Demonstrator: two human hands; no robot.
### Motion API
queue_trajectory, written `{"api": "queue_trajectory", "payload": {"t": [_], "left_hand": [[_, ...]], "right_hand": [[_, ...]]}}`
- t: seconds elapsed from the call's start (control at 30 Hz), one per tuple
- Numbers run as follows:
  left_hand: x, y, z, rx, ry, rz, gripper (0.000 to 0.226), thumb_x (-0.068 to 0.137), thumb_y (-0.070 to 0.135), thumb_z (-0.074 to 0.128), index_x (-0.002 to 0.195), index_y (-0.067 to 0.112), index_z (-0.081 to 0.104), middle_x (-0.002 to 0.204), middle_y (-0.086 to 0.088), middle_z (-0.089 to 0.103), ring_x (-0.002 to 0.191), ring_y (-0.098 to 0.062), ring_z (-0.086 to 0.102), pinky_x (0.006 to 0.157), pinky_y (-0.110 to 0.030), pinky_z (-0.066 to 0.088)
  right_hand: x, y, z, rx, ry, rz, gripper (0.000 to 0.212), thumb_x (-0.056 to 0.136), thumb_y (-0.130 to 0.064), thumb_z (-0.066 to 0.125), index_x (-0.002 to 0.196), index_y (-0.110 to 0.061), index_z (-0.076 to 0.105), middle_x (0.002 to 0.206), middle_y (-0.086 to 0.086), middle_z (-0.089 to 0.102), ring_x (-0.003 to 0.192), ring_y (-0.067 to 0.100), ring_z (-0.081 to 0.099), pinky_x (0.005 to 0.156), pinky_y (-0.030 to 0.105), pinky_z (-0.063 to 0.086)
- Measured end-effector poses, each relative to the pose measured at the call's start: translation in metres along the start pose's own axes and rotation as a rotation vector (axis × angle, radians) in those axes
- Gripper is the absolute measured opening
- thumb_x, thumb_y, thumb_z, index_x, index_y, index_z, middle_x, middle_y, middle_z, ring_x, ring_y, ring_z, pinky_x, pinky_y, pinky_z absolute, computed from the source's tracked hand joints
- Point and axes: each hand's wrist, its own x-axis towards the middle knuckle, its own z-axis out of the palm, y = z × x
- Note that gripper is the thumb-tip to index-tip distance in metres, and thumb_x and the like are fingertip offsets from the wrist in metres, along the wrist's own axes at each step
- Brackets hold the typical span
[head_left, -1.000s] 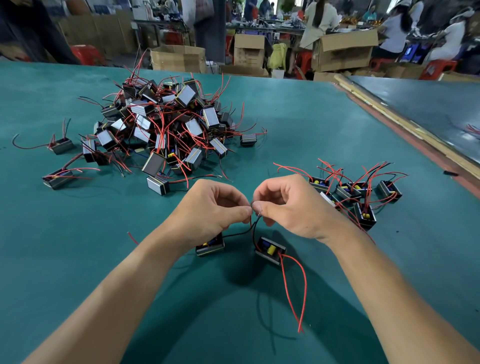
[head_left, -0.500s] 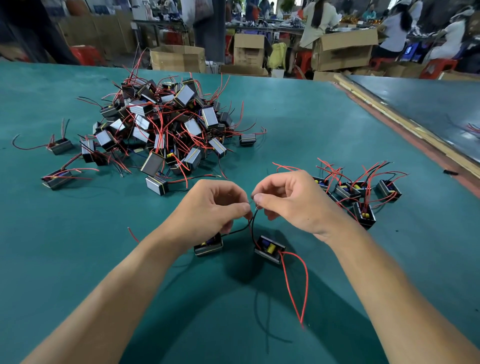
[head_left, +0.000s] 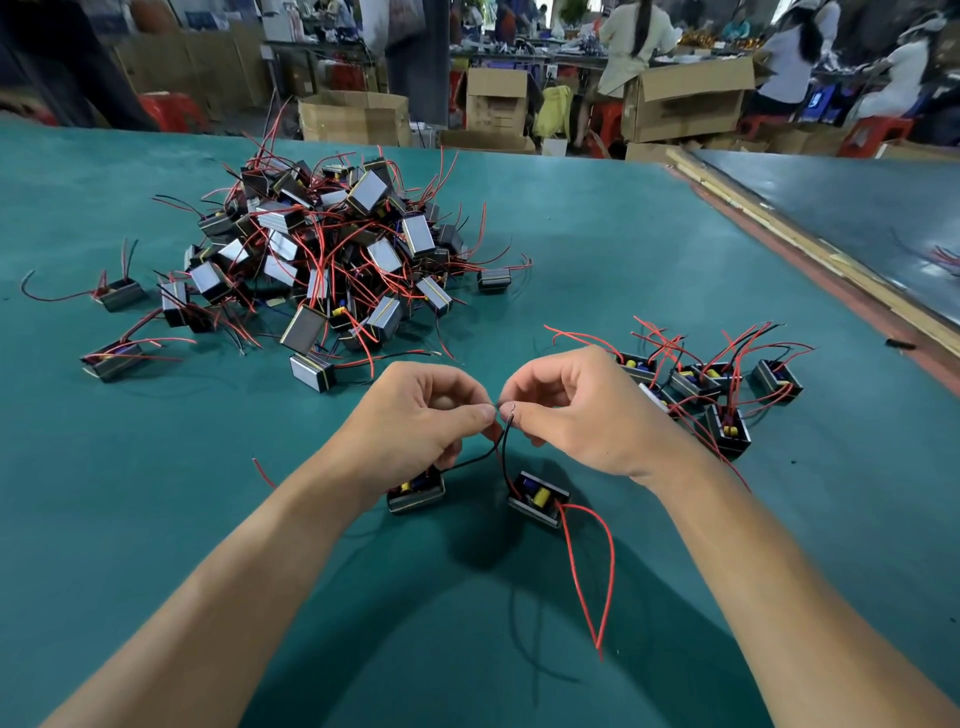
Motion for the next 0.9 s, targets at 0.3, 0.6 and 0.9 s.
{"api": "queue_trajectory", "payload": {"t": [0.3,0.6,0.9], "left_hand": [[-0.0001,0.0012,-0.0025,-0.041,-0.028,-0.036,0.011,0.090,0.000,0.063,0.080,0.002,0.067,0.072,-0.012,0.069,0.046,-0.014,0.041,0.044,-0.020,0.035],[0.0003,0.0015,-0.0073,-0.095,-0.150,-0.077,0.014,0.091,0.003,0.060,0.080,0.004,0.068,0.073,-0.008,0.067,0.045,-0.010,0.041,0.044,-0.016,0.035],[0.0010,0.0008,-0.0072,-0.101,-0.149,-0.095,0.015,0.090,0.004,0.061,0.078,0.005,0.070,0.072,-0.008,0.067,0.046,-0.012,0.040,0.044,-0.018,0.035]], "right_hand": [[-0.0025,-0.0020,-0.0031,-0.130,0.049,-0.107,0.029,0.082,0.002,0.072,0.078,-0.027,0.069,0.074,-0.014,0.070,0.068,0.004,0.061,0.063,0.018,0.050],[-0.0021,-0.0008,-0.0076,-0.111,0.027,-0.138,0.021,0.082,-0.001,0.077,0.078,-0.022,0.078,0.073,-0.006,0.074,0.065,0.002,0.062,0.062,0.011,0.045],[-0.0028,-0.0008,-0.0102,-0.093,0.014,-0.126,0.011,0.079,-0.008,0.082,0.080,-0.018,0.079,0.073,-0.004,0.076,0.067,0.007,0.066,0.064,0.021,0.053]]}}
